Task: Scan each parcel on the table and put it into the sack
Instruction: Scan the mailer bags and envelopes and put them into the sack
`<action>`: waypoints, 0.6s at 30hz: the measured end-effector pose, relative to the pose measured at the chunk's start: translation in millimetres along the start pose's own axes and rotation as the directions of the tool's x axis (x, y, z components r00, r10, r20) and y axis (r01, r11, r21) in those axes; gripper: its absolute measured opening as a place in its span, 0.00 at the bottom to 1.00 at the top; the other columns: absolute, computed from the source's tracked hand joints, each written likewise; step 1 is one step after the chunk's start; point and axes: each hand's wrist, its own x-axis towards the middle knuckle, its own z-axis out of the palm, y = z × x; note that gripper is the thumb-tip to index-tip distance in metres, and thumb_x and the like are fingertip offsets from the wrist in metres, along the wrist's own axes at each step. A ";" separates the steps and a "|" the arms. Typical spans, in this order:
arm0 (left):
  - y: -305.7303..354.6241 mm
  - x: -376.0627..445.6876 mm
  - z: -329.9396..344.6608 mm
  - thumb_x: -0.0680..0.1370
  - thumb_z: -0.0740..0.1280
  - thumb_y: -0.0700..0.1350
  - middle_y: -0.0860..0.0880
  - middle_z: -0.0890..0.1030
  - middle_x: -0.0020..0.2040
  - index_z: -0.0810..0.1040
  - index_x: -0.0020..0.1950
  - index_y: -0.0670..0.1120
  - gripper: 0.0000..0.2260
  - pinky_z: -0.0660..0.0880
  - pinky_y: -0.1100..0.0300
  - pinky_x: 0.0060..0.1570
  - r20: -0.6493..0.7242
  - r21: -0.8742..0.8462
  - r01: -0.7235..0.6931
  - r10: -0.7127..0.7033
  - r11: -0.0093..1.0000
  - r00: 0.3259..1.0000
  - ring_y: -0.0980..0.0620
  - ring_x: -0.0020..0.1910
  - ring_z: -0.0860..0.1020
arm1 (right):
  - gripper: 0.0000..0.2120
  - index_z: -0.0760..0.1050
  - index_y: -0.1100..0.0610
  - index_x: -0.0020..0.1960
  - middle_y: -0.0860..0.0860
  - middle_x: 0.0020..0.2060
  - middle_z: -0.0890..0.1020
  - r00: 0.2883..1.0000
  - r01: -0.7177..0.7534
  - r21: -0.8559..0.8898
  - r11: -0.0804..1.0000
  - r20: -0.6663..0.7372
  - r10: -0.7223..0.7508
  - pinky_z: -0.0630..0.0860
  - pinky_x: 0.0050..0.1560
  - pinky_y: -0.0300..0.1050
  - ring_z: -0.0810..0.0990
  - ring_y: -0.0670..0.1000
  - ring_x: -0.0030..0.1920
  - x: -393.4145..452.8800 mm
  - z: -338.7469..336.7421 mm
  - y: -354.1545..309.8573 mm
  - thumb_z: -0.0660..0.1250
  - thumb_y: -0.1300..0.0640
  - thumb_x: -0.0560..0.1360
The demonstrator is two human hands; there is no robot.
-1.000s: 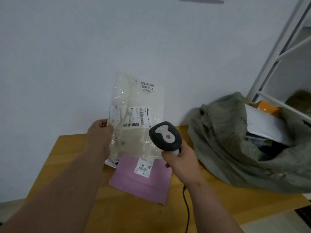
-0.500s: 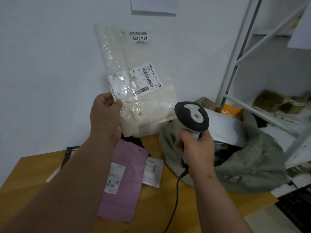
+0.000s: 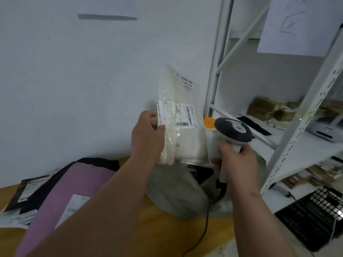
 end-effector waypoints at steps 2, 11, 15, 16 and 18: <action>6.6 -1.8 11.9 0.79 0.65 0.40 0.59 0.75 0.42 0.70 0.64 0.52 0.16 0.66 0.69 0.35 0.017 0.071 -0.044 0.043 0.997 0.999 0.63 0.39 0.74 | 0.04 0.76 0.48 0.49 0.49 0.42 0.82 1.000 -0.026 -0.031 0.999 0.008 0.026 0.79 0.37 0.48 0.84 0.49 0.32 9.2 -14.4 -0.4 0.68 0.55 0.76; 14.8 0.1 52.7 0.80 0.64 0.45 0.48 0.76 0.66 0.69 0.73 0.52 0.20 0.70 0.59 0.58 0.296 0.394 -0.063 -0.062 0.917 0.953 0.49 0.61 0.74 | 0.05 0.75 0.56 0.50 0.58 0.36 0.79 0.903 -0.368 -0.086 0.926 0.205 0.378 0.73 0.31 0.45 0.78 0.53 0.30 31.2 -36.9 23.1 0.70 0.57 0.77; 3.5 1.8 60.2 0.78 0.65 0.52 0.48 0.71 0.72 0.63 0.77 0.50 0.27 0.69 0.55 0.65 0.425 0.553 -0.117 -0.159 0.825 0.891 0.48 0.68 0.71 | 0.08 0.77 0.59 0.50 0.58 0.34 0.80 0.910 -0.373 -0.066 0.926 0.168 0.378 0.74 0.30 0.44 0.78 0.53 0.30 35.9 -40.4 28.5 0.71 0.55 0.76; 0.6 2.5 62.2 0.78 0.64 0.55 0.48 0.71 0.72 0.61 0.78 0.51 0.29 0.69 0.54 0.66 0.460 0.597 -0.147 -0.187 0.788 0.868 0.48 0.68 0.71 | 0.08 0.77 0.58 0.49 0.57 0.34 0.81 0.924 -0.360 -0.022 0.933 0.128 0.359 0.75 0.32 0.45 0.79 0.53 0.31 38.2 -42.7 26.2 0.71 0.55 0.76; -4.4 2.2 67.3 0.77 0.62 0.61 0.47 0.70 0.72 0.56 0.79 0.51 0.33 0.67 0.49 0.67 0.510 0.682 -0.211 -0.249 0.701 0.823 0.45 0.69 0.68 | 0.06 0.76 0.56 0.48 0.54 0.36 0.82 0.954 -0.301 0.066 0.951 0.033 0.299 0.78 0.40 0.49 0.81 0.53 0.35 43.0 -48.0 16.0 0.71 0.54 0.76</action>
